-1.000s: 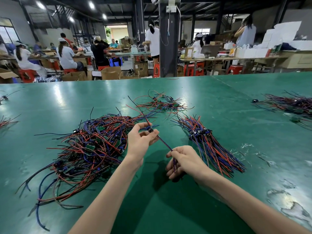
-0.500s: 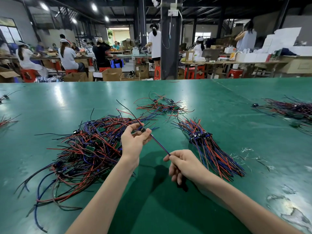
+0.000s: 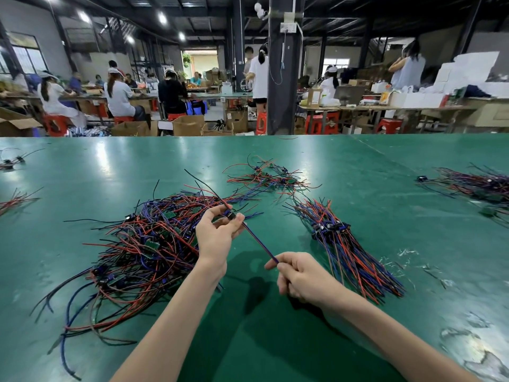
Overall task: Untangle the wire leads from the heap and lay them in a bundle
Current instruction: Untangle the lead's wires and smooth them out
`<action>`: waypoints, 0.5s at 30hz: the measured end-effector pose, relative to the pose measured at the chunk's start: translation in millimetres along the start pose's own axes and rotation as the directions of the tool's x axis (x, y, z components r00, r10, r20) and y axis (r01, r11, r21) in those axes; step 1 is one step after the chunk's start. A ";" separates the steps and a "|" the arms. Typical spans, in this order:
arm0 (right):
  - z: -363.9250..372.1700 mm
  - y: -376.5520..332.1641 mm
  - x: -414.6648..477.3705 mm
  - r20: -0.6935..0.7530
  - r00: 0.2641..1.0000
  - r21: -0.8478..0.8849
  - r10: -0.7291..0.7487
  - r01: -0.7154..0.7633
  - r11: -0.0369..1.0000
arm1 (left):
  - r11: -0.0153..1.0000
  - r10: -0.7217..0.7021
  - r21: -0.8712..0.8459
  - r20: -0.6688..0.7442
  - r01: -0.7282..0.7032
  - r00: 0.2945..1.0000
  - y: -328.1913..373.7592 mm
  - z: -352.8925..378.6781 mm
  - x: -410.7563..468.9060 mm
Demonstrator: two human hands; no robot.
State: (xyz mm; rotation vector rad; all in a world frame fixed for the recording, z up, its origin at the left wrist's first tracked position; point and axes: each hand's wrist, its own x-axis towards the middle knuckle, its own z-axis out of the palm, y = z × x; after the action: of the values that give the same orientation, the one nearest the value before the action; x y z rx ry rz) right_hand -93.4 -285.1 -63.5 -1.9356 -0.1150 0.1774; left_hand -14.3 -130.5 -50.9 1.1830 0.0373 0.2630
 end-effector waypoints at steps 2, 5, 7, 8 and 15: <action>-0.6 0.9 0.8 -0.024 0.999 -0.055 -0.032 0.031 0.998 | 1.000 -0.004 -0.003 -0.006 0.004 1.000 0.4 -1.1 0.6; -2.5 5.7 4.4 -0.124 0.992 -0.101 -0.039 0.026 0.995 | 1.000 -0.008 -0.002 -0.002 0.008 1.000 0.2 -0.6 1.6; -2.0 8.0 5.8 -0.154 0.987 -0.101 -0.040 0.025 0.995 | 1.000 -0.015 -0.006 -0.001 0.015 1.000 0.3 1.2 2.0; -0.4 8.0 5.4 -0.161 0.985 -0.105 -0.059 0.042 0.994 | 1.000 -0.022 -0.021 -0.006 0.022 1.000 1.0 2.3 2.4; 13.7 -0.8 -7.5 -0.177 0.954 -0.128 -0.242 0.221 0.967 | 0.981 -0.114 -0.162 -0.012 0.111 0.993 23.1 13.8 18.1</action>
State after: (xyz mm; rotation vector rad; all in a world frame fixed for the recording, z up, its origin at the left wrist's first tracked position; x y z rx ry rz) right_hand -103.2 -273.4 -67.1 -2.0166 -0.2264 -0.1752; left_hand 1.3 -130.9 -22.5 1.0137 0.0998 0.1756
